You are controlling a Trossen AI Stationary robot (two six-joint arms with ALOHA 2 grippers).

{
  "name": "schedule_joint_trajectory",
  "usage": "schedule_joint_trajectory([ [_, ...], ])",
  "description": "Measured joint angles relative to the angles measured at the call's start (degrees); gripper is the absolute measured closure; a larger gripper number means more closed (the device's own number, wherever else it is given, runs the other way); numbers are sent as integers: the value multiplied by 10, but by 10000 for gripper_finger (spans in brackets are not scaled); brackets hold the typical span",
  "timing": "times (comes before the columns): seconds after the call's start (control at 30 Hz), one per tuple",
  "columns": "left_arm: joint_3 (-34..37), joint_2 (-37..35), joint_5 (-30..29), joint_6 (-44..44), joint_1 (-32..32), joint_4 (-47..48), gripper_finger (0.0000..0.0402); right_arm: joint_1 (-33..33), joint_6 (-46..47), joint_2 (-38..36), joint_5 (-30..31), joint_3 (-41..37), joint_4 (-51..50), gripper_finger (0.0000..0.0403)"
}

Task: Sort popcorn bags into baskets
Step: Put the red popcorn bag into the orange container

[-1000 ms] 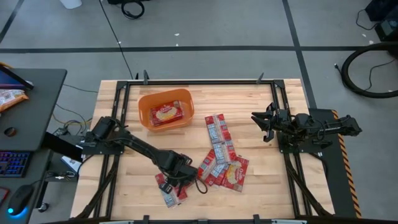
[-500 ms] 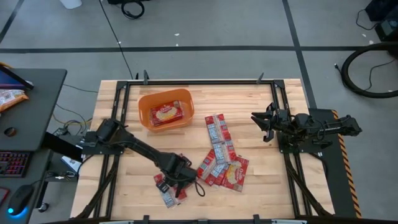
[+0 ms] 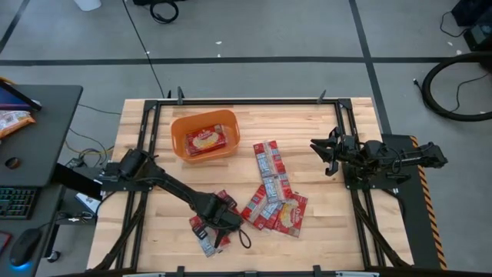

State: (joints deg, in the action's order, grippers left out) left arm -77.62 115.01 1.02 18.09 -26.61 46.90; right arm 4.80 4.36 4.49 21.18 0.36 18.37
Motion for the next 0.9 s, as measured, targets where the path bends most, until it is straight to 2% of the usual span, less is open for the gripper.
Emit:
schedule_joint_trajectory([
  [0.17,-28,-1,-5,-31,7,56,397,0,0,0,1,0,0,307],
  [0.4,-142,-3,-22,-39,31,203,399,0,0,0,1,0,0,307],
  [0.57,-227,-5,-103,-40,63,307,400,0,0,0,2,0,0,307],
  [0.67,-266,-5,-171,-43,85,325,400,0,0,0,1,0,0,307],
  [0.73,-288,-5,-195,-60,96,326,400,0,0,0,1,0,0,307],
  [0.83,-301,-7,-186,-96,108,326,400,0,0,0,1,0,0,307],
  [0.9,-294,-7,-152,-120,108,326,400,0,0,0,1,0,0,307],
])
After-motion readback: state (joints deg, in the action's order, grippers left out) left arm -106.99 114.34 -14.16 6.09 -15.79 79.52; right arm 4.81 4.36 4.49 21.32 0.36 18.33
